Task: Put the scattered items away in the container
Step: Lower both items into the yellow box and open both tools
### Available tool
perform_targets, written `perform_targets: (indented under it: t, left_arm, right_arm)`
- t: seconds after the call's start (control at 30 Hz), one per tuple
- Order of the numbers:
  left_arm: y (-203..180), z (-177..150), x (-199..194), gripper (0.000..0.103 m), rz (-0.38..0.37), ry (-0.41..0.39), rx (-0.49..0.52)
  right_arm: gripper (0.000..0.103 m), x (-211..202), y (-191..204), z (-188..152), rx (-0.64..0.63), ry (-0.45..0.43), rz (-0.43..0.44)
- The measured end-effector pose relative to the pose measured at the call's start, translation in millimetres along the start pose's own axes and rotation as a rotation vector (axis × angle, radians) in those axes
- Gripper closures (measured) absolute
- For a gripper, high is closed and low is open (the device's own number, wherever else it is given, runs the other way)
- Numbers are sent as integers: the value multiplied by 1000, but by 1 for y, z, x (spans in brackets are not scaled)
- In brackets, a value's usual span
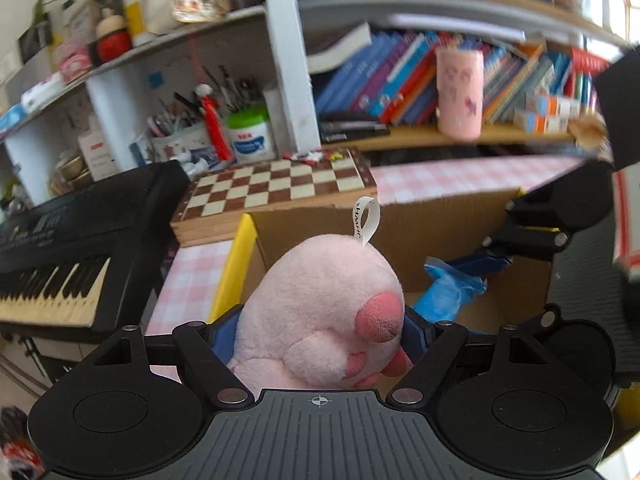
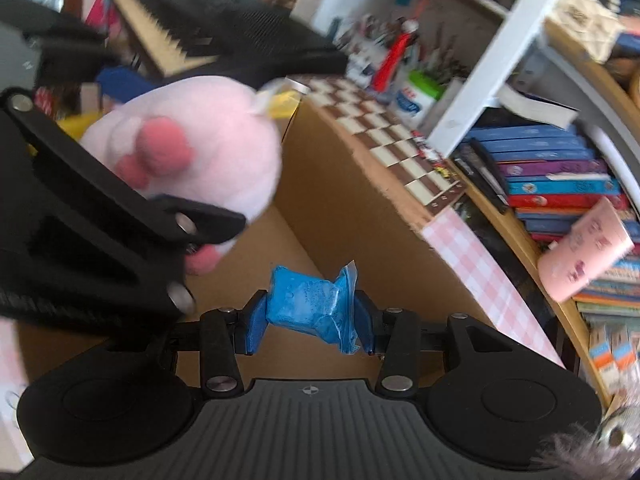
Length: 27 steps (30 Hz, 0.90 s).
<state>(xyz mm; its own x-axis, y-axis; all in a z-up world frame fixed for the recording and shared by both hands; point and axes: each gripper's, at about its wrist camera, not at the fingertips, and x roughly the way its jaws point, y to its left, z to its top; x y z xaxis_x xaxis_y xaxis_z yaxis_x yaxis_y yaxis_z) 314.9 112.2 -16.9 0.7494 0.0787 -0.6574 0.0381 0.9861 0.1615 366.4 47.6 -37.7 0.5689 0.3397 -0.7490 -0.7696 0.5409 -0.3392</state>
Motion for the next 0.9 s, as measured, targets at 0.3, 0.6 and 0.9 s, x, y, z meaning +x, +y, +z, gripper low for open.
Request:
perform_targets:
  t: [0.3,0.6,0.9]
  left_arm:
    - [5,-1,17,23,6,94,-71]
    - [-8,-15,10,23,83,141,-39]
    - [-5,-12,12,18,62,157,-39]
  right_arm:
    - [61,25,11,2,-199,132,115]
    - [61,6,35,-26,-500,-47,141]
    - [55,10,37,-29,-543,-10,134]
